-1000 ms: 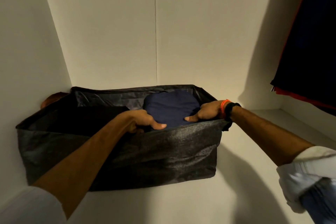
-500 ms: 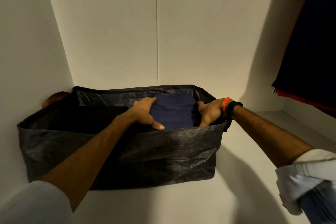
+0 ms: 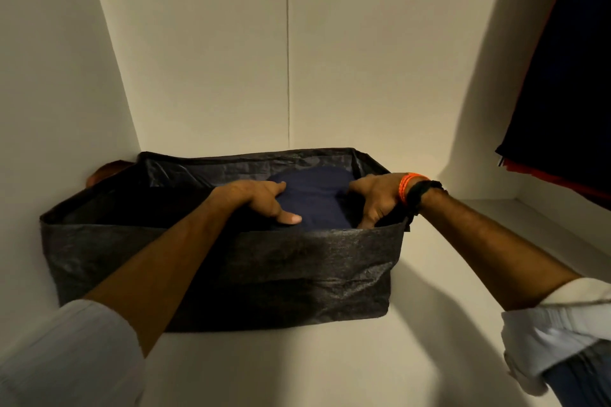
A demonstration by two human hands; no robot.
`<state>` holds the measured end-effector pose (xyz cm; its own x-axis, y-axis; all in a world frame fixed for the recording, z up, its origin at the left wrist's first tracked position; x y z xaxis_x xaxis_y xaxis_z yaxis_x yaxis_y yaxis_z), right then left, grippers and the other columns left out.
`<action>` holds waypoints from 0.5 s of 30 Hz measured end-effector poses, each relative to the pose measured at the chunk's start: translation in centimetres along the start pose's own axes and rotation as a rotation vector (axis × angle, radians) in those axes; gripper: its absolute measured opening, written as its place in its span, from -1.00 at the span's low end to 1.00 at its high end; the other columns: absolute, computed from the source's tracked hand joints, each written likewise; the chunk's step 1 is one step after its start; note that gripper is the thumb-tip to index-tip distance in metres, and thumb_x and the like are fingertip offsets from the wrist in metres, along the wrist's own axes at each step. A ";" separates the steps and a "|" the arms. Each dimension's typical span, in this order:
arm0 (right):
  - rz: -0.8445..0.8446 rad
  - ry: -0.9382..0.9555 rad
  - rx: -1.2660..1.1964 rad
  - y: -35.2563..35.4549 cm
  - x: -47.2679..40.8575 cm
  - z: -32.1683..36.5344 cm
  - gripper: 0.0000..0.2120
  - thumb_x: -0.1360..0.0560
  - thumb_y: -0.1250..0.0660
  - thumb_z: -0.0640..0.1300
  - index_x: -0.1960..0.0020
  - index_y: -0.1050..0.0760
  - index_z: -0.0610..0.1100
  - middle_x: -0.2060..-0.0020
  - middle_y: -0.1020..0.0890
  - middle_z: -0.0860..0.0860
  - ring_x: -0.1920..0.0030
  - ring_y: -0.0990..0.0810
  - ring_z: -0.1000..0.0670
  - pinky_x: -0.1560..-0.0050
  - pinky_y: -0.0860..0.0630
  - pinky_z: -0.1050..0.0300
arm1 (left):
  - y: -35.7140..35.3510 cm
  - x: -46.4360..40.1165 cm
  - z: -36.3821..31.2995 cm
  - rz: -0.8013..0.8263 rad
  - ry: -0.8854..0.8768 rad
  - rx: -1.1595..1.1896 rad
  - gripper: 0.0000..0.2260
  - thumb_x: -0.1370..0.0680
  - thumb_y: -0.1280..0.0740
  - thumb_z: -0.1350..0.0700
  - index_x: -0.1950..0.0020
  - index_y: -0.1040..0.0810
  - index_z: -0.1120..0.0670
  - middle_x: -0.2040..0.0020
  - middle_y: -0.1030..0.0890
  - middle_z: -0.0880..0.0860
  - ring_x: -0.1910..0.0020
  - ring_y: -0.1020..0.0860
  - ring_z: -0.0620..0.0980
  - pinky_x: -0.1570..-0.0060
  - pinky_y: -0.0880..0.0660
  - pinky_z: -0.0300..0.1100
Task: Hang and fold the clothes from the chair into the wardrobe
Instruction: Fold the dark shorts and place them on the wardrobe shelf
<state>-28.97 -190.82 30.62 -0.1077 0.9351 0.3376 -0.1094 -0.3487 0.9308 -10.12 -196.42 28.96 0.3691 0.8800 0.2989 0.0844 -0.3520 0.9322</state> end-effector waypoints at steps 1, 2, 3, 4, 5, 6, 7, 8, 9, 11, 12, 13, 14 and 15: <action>-0.085 0.045 0.021 0.8 0.5 0.4 -0.02 -0.14 -0.68 0.08 -0.46 -0.31 0.02 -0.26 -0.37 0.01 -0.27 -0.46 -0.17 -0.25 -0.51 -0.12 | 0.4 0.5 0.2 -0.007 -0.014 0.009 -0.09 -0.44 -0.35 -0.35 -0.62 -0.01 -0.01 -0.62 -0.05 0.02 -0.57 -0.11 0.05 -0.55 -0.03 0.00; -0.150 0.100 0.033 1.4 0.8 0.9 -0.13 -0.17 -0.67 0.10 -0.39 -0.39 0.01 -0.18 -0.41 0.02 -0.23 -0.48 -0.12 -0.24 -0.49 -0.03 | 0.6 1.0 0.4 -0.010 -0.028 0.024 -0.11 -0.41 -0.35 -0.37 -0.61 -0.12 -0.01 -0.60 -0.14 0.00 -0.55 -0.18 0.02 -0.54 -0.07 -0.01; -0.171 0.153 0.022 1.6 1.3 1.4 -0.26 -0.22 -0.65 0.09 -0.33 -0.45 0.00 -0.13 -0.46 0.05 -0.21 -0.50 -0.08 -0.23 -0.47 0.05 | 0.6 1.4 0.6 -0.014 -0.040 0.042 -0.13 -0.40 -0.35 -0.38 -0.58 -0.20 0.00 -0.57 -0.22 -0.01 -0.52 -0.24 -0.01 -0.53 -0.11 -0.02; -0.152 0.178 -0.025 1.5 1.4 1.6 -0.35 -0.28 -0.62 0.07 -0.29 -0.49 0.00 -0.12 -0.52 0.06 -0.21 -0.53 -0.05 -0.25 -0.46 0.08 | 0.5 1.9 0.8 -0.022 -0.050 0.059 -0.16 -0.40 -0.36 -0.37 -0.57 -0.25 0.02 -0.55 -0.27 -0.02 -0.49 -0.29 -0.03 -0.52 -0.15 -0.04; -0.106 0.177 -0.054 0.9 1.6 1.6 -0.39 -0.32 -0.59 0.06 -0.31 -0.48 0.01 -0.16 -0.54 0.06 -0.24 -0.53 -0.04 -0.30 -0.45 0.07 | 0.3 2.2 1.0 -0.032 -0.054 0.073 -0.18 -0.42 -0.37 -0.34 -0.56 -0.26 0.04 -0.54 -0.30 -0.01 -0.48 -0.31 -0.03 -0.51 -0.18 -0.05; -0.078 0.176 -0.061 0.4 1.6 1.6 -0.37 -0.37 -0.56 0.06 -0.36 -0.44 0.00 -0.23 -0.52 0.05 -0.28 -0.50 -0.04 -0.36 -0.42 0.03 | 0.1 2.4 1.1 -0.050 -0.055 0.084 -0.18 -0.44 -0.38 -0.31 -0.57 -0.24 0.05 -0.54 -0.29 0.00 -0.48 -0.31 -0.02 -0.50 -0.19 -0.05; -0.082 0.163 -0.046 0.1 1.3 1.4 -0.31 -0.39 -0.54 0.07 -0.44 -0.37 -0.01 -0.31 -0.46 0.03 -0.34 -0.46 -0.06 -0.41 -0.38 -0.01 | -0.2 2.5 1.1 -0.071 -0.049 0.096 -0.16 -0.45 -0.40 -0.28 -0.59 -0.19 0.06 -0.56 -0.25 0.02 -0.49 -0.29 0.00 -0.51 -0.19 -0.04; -0.105 0.159 -0.028 0.0 1.2 1.4 -0.24 -0.41 -0.52 0.09 -0.50 -0.28 -0.02 -0.38 -0.40 -0.01 -0.39 -0.41 -0.10 -0.44 -0.34 -0.05 | -0.6 2.5 1.2 -0.087 -0.032 0.102 -0.15 -0.46 -0.40 -0.26 -0.60 -0.12 0.05 -0.58 -0.19 0.03 -0.52 -0.25 0.02 -0.52 -0.17 -0.03; -0.118 0.139 -0.027 0.0 1.0 1.2 -0.18 -0.42 -0.50 0.13 -0.54 -0.21 -0.04 -0.43 -0.35 -0.05 -0.42 -0.37 -0.13 -0.45 -0.32 -0.07 | -1.1 2.5 1.1 -0.086 -0.011 0.103 -0.15 -0.49 -0.40 -0.22 -0.62 -0.05 0.04 -0.60 -0.13 0.05 -0.54 -0.20 0.04 -0.53 -0.14 -0.02; -0.098 0.061 -0.072 -0.4 0.7 0.6 -0.17 -0.46 -0.43 0.19 -0.56 -0.16 -0.10 -0.48 -0.33 -0.08 -0.43 -0.36 -0.15 -0.45 -0.31 -0.05 | -2.4 2.4 1.1 -0.045 0.052 0.129 -0.20 -0.56 -0.36 -0.11 -0.62 0.06 0.01 -0.62 -0.04 0.09 -0.56 -0.13 0.09 -0.53 -0.10 -0.05; -0.065 0.030 -0.085 -0.8 0.5 0.4 -0.22 -0.49 -0.40 0.18 -0.55 -0.18 -0.13 -0.48 -0.34 -0.10 -0.43 -0.37 -0.15 -0.44 -0.31 -0.03 | -3.0 2.2 1.2 -0.022 0.080 0.161 -0.23 -0.58 -0.34 -0.06 -0.62 0.08 -0.02 -0.62 -0.02 0.10 -0.57 -0.12 0.10 -0.53 -0.09 -0.07; -0.036 0.008 -0.088 -1.2 0.5 0.1 -0.29 -0.53 -0.38 0.11 -0.54 -0.21 -0.16 -0.47 -0.36 -0.12 -0.42 -0.38 -0.15 -0.43 -0.33 -0.02 | -3.5 2.1 1.1 -0.010 0.099 0.191 -0.25 -0.60 -0.32 -0.02 -0.62 0.09 -0.02 -0.62 0.00 0.11 -0.57 -0.11 0.11 -0.52 -0.09 -0.08; -0.041 0.000 -0.102 -1.3 0.3 -0.1 -0.35 -0.55 -0.38 0.04 -0.52 -0.24 -0.17 -0.45 -0.38 -0.14 -0.40 -0.40 -0.16 -0.40 -0.35 0.00 | -3.8 2.1 0.9 -0.009 0.105 0.209 -0.26 -0.61 -0.31 0.01 -0.62 0.10 -0.02 -0.62 0.00 0.11 -0.57 -0.10 0.10 -0.51 -0.08 -0.09; -0.079 0.014 -0.104 -1.0 0.3 -0.1 -0.39 -0.54 -0.40 -0.02 -0.50 -0.28 -0.17 -0.42 -0.42 -0.15 -0.37 -0.44 -0.16 -0.37 -0.39 -0.01 | -3.9 2.2 0.7 -0.021 0.108 0.222 -0.27 -0.61 -0.30 0.04 -0.62 0.10 0.00 -0.62 0.00 0.11 -0.57 -0.10 0.10 -0.51 -0.07 -0.11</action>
<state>-28.95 -190.21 29.83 -0.1080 0.9592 0.2614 -0.2198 -0.2794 0.9347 -8.96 -193.40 25.85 0.2645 0.9128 0.3110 0.2965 -0.3839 0.8745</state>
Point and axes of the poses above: each hand's wrist, its own x-axis away from the middle knuckle, its own y-axis out of the back of the hand, z = x × y, the point moved 8 cm from there along -x, towards the middle knuckle
